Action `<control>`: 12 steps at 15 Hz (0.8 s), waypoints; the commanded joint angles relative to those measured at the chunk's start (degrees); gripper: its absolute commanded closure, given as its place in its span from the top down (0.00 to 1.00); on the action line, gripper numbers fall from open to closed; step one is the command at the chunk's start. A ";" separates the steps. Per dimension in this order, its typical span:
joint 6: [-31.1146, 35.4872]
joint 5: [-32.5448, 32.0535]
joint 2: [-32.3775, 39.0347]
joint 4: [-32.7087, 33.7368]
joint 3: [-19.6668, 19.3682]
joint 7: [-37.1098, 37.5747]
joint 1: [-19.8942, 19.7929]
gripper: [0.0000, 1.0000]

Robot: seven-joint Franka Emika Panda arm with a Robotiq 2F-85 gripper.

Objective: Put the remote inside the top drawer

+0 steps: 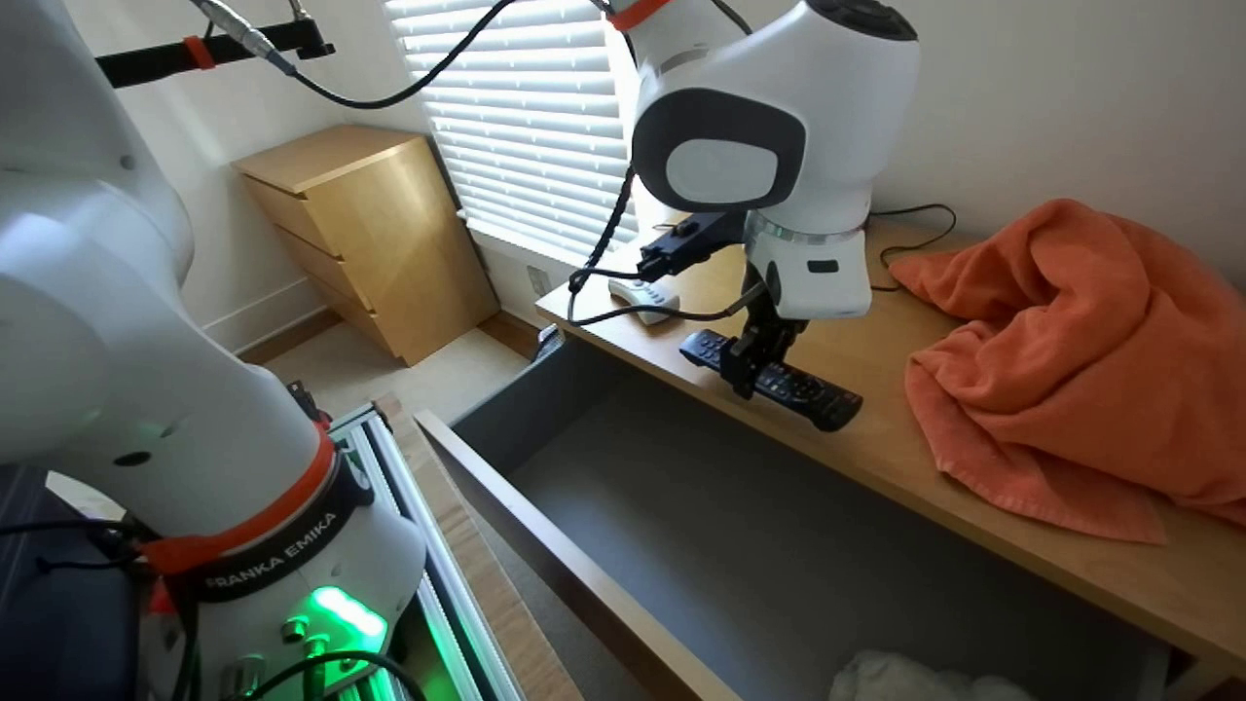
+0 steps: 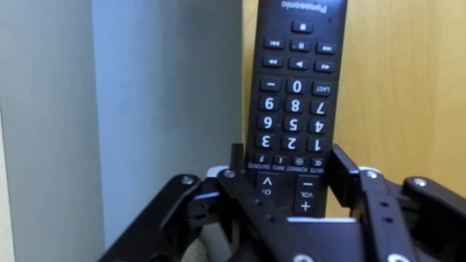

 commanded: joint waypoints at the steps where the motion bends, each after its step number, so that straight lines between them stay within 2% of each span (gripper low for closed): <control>1: 0.08 -0.16 -0.22 -0.48 0.06 0.10 -0.09 0.56; 5: 0.08 -0.15 0.11 0.14 0.12 0.08 -0.07 0.56; 6: 0.08 -0.15 0.13 0.17 0.12 0.09 -0.07 0.31; 10: -1.71 1.63 -0.61 -2.52 0.26 -2.12 -1.16 0.31; 12: -1.27 0.80 -1.61 -5.12 0.00 -0.94 -0.66 0.31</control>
